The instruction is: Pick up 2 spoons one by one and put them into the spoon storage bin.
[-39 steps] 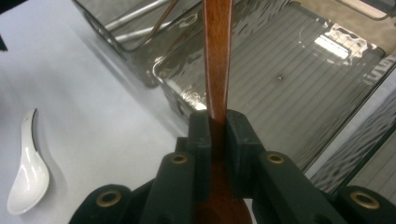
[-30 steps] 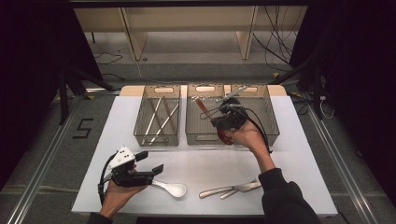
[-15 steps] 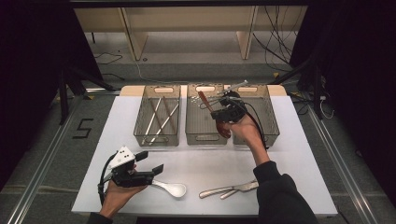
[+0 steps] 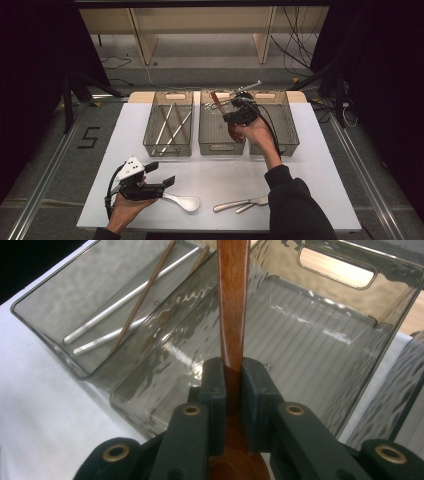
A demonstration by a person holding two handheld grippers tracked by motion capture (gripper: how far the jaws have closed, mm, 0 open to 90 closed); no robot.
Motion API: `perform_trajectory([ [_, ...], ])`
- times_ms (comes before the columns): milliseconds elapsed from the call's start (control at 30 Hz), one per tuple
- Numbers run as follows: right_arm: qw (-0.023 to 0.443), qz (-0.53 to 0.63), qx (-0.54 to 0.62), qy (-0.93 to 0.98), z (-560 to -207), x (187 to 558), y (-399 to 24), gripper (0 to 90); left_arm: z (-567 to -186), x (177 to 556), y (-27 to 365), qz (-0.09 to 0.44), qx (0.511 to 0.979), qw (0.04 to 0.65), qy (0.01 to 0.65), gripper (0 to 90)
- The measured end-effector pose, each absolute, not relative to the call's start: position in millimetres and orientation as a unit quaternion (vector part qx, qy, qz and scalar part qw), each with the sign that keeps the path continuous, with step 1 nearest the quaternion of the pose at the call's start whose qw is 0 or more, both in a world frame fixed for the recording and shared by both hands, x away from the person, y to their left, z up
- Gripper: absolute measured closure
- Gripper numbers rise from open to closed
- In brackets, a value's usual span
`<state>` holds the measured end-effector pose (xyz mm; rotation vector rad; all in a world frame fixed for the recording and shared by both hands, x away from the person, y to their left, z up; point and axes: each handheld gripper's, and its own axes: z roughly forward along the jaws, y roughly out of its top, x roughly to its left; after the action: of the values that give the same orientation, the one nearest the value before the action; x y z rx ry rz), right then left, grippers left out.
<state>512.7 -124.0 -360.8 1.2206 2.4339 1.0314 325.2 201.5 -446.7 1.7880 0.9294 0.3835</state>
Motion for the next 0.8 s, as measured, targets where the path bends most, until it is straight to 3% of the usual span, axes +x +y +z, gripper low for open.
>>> perform_trajectory([
  [800, 0.126, 0.335, 0.441, 0.823, -378.9, 533.5, -122.4, 81.7, -446.8, 325.1, 201.5, 0.16, 0.746, 0.518, 0.387, 17.7],
])
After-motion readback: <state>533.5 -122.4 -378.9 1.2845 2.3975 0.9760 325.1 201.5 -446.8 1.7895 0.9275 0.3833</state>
